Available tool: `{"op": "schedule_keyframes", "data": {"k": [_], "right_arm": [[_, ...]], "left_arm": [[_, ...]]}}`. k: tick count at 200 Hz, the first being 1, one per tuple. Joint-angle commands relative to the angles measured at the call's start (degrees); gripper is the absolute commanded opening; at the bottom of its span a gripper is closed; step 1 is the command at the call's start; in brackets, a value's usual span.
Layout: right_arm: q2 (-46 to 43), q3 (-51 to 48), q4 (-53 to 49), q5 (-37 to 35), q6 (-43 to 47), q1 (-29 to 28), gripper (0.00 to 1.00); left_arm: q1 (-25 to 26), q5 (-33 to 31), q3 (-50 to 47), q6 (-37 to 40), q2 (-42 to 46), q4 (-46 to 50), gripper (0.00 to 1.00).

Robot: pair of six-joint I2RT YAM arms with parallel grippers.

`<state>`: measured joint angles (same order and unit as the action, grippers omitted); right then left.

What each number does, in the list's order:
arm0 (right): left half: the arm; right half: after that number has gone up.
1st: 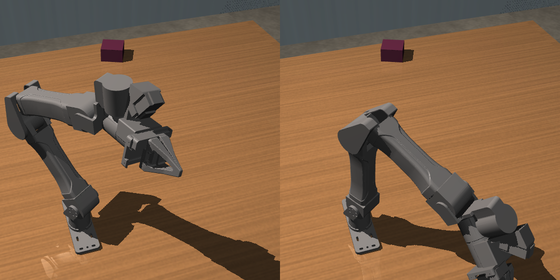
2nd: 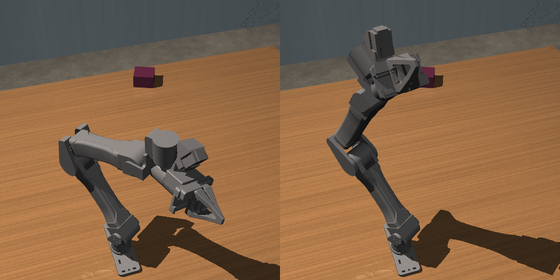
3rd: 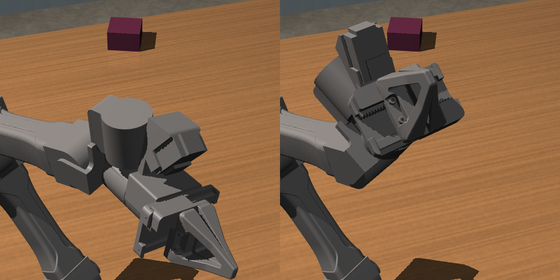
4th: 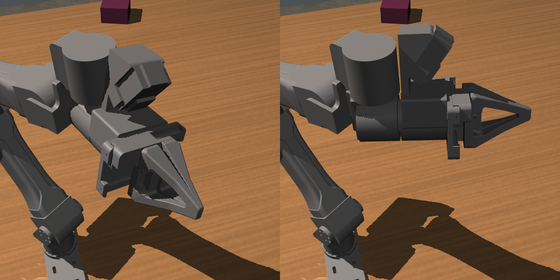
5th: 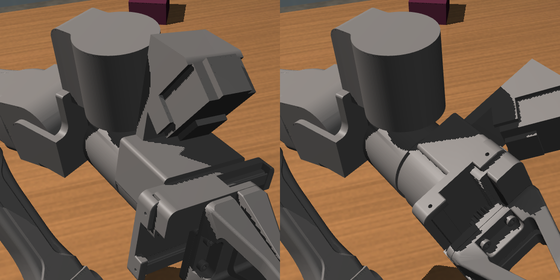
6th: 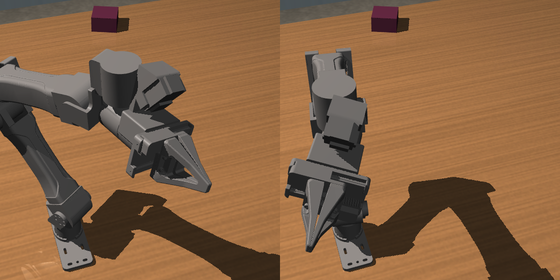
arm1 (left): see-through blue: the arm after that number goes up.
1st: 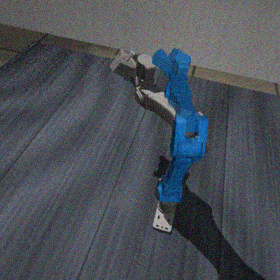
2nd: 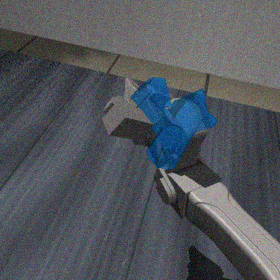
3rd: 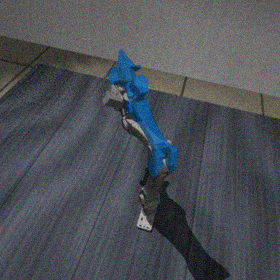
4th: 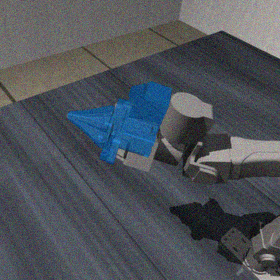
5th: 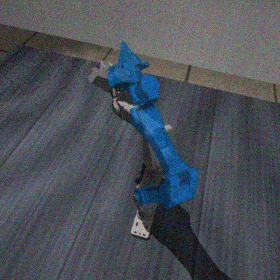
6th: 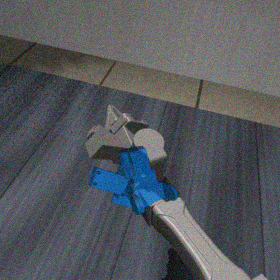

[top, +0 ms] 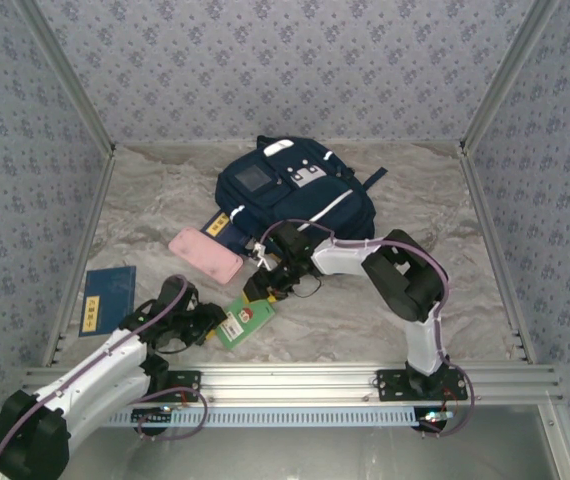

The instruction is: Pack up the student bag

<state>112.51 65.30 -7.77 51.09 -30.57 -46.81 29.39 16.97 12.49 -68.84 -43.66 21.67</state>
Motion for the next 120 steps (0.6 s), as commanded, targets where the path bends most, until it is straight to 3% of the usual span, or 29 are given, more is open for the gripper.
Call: {"op": "schedule_keyframes", "data": {"k": [1,39,73,120], "right_arm": [[-2.4,-1.3,1.7,4.5,-2.1,-0.7,0.51],[-0.3,-2.5,6.2,4.3,-6.7,-2.3,0.48],[1.8,-3.4,10.9,2.1,-11.5,-3.0,0.39],[-0.9,-7.3,14.8,-0.2,-16.4,-1.5,0.18]], "left_arm": [[0.5,-3.6,-0.8,1.4,-1.5,-7.0,0.41],[0.4,-3.8,-0.3,1.7,-1.7,-7.3,0.4],[0.5,-3.9,-0.1,1.6,-1.6,-7.5,0.4],[0.4,-4.7,2.5,3.5,0.1,-4.1,0.42]]}}
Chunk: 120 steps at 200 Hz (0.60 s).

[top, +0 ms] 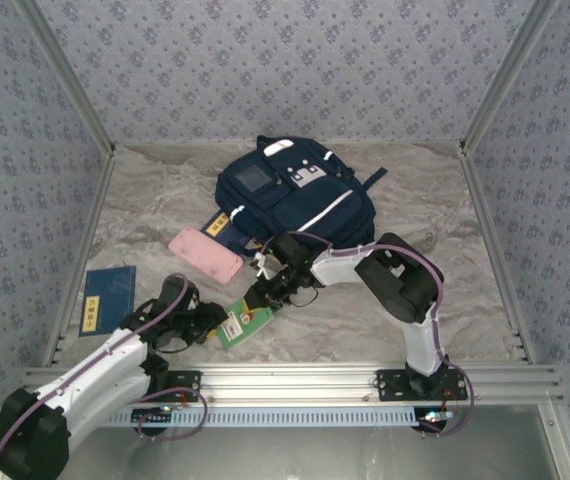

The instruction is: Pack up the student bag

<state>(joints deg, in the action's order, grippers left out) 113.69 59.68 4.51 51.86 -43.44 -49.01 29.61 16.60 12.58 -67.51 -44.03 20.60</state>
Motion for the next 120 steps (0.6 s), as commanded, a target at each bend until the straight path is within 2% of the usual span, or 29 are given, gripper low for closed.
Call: {"op": "schedule_keyframes", "data": {"k": [1,45,80,120], "right_arm": [[-2.3,-1.8,2.4,-1.1,-3.5,0.8,0.17],[-13.3,-8.2,1.4,-3.2,-2.9,6.8,0.0],[-25.2,-12.5,-0.5,-5.4,-2.6,12.1,0.0],[-42.4,-14.8,-4.9,-10.1,-3.9,21.9,0.0]], "left_arm": [[0.1,-4.4,2.5,2.3,0.5,-2.8,0.42],[0.1,-7.1,10.3,7.4,2.4,4.5,0.46],[-0.1,-7.3,18.1,13.7,-2.5,6.0,0.5],[0.3,-4.2,31.8,23.1,-15.9,5.9,0.58]]}}
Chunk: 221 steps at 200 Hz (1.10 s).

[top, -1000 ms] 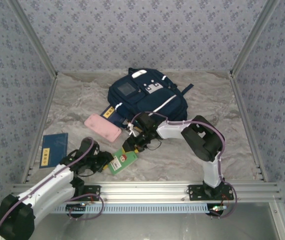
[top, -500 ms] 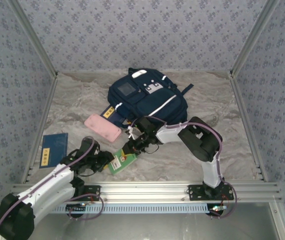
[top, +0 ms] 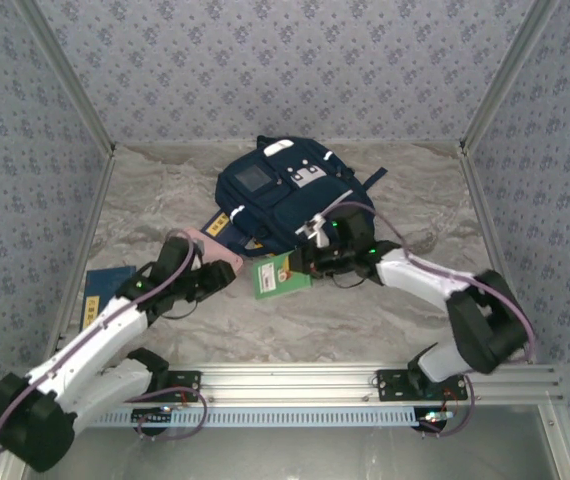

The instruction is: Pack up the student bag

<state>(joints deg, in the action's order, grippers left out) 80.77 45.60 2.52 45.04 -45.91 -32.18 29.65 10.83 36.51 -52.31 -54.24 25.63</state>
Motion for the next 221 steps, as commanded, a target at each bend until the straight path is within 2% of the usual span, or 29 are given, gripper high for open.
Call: {"op": "schedule_keyframes", "data": {"k": [1,41,63,80,106,141,164,196,221], "right_arm": [[-9.9,-0.7,-3.0,-3.6,-1.4,5.3,0.0],[-26.4,0.9,-15.7,-18.6,-1.4,16.7,0.0],[-33.2,1.7,-22.0,-28.3,-0.6,20.3,0.0],[-36.5,1.3,-24.3,-32.3,0.2,21.9,0.0],[-39.8,1.0,-26.8,-34.4,1.9,24.7,0.0],[-42.4,0.6,-29.5,-34.5,4.4,28.7,0.0],[-42.8,0.1,-30.2,-32.4,5.0,31.5,0.0],[-42.8,-1.1,-30.2,-29.1,5.2,34.8,0.0],[-42.6,-2.4,-29.0,-28.1,5.2,34.8,0.0]], "left_arm": [[0.3,1.6,8.2,8.1,-6.1,0.9,0.58],[4.0,1.6,27.7,17.8,-23.0,2.3,0.71],[5.5,4.3,42.0,25.0,-35.2,6.0,0.73],[5.6,5.7,55.4,30.4,-45.9,12.5,0.73],[5.5,8.9,72.5,35.3,-60.1,19.2,0.71],[5.5,16.5,89.4,32.8,-74.6,22.2,0.68],[5.9,21.0,93.5,29.9,-79.8,20.2,0.67],[7.0,23.4,95.9,28.5,-83.6,19.4,0.64],[8.1,24.4,95.8,28.5,-84.4,18.7,0.59]]}}
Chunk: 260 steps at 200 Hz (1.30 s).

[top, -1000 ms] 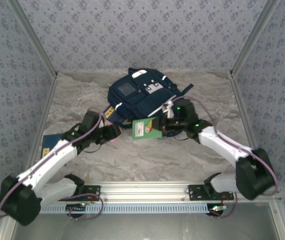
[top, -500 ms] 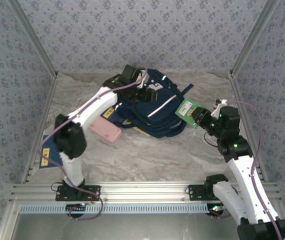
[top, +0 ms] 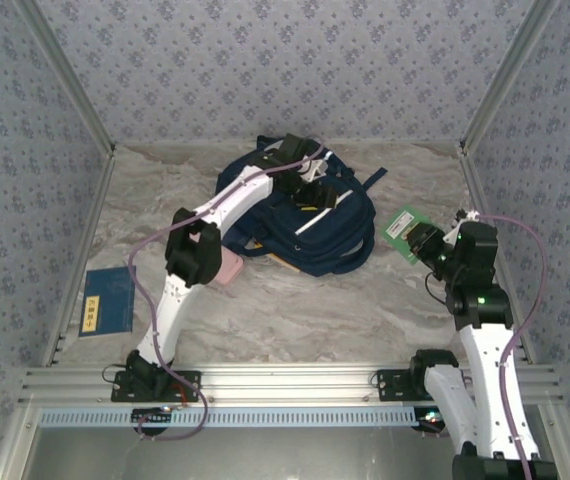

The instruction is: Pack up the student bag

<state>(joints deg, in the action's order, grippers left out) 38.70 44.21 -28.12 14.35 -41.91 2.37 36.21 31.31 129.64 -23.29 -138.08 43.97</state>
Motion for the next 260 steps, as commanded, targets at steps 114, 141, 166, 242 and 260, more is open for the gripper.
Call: {"op": "schedule_keyframes", "data": {"k": [114,141,166,242,260], "right_arm": [[0.4,-3.2,3.5,6.9,-0.1,0.6,0.0],[0.3,-3.6,3.9,7.2,-0.4,0.6,0.0],[0.2,-4.0,4.1,7.3,-0.5,0.7,0.0],[-3.7,-1.3,0.7,-0.1,2.6,-0.2,0.0],[-4.5,-1.5,0.4,-1.8,2.5,-0.8,0.0]], "left_arm": [[4.2,-1.7,8.6,3.5,-5.7,5.2,0.4],[4.3,-3.5,11.0,4.3,-7.2,7.0,0.38],[5.2,-7.1,12.4,7.0,-7.5,8.6,0.23],[3.5,-14.0,18.3,9.0,1.3,10.2,0.0],[1.6,-12.5,18.3,6.2,4.4,8.7,0.0]]}}
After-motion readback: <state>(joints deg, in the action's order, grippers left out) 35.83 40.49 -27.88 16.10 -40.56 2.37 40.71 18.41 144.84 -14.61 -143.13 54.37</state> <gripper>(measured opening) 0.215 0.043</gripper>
